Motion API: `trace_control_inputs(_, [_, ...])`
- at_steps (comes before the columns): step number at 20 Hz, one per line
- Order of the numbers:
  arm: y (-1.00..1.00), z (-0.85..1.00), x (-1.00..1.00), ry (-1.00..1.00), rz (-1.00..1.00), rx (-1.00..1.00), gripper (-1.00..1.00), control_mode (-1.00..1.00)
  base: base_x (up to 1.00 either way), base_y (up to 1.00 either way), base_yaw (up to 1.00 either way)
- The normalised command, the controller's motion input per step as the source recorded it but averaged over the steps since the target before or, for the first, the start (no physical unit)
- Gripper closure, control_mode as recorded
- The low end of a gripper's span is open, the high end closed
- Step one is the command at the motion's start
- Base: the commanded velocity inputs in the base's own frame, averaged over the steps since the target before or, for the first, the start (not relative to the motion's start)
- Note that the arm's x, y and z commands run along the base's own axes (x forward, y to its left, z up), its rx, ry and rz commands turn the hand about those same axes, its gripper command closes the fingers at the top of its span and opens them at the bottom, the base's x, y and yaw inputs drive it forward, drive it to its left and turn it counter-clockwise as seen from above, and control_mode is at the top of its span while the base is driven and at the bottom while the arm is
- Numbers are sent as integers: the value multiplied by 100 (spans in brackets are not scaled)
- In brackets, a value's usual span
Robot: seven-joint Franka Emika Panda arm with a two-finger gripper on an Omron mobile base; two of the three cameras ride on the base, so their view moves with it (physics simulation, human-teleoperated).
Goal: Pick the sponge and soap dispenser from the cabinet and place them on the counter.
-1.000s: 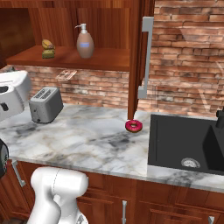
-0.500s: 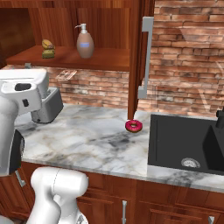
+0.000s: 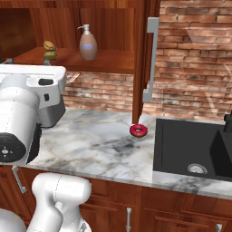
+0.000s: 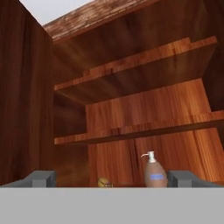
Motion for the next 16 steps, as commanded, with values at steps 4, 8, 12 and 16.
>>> trace_control_inputs(4, [1, 0, 53, 2, -1, 0, -100, -100, 0, 0, 0])
trace_control_inputs(8, [4, 0, 52, 1, -5, 0, -100, -100, 0, 0, 0])
trace_control_inputs(12, [1, 0, 40, 0, -7, 0, -100, -100, 0, 0, 0])
trace_control_inputs(16, [7, -4, 38, 0, -7, 0, -100, -100, 0, 0, 0])
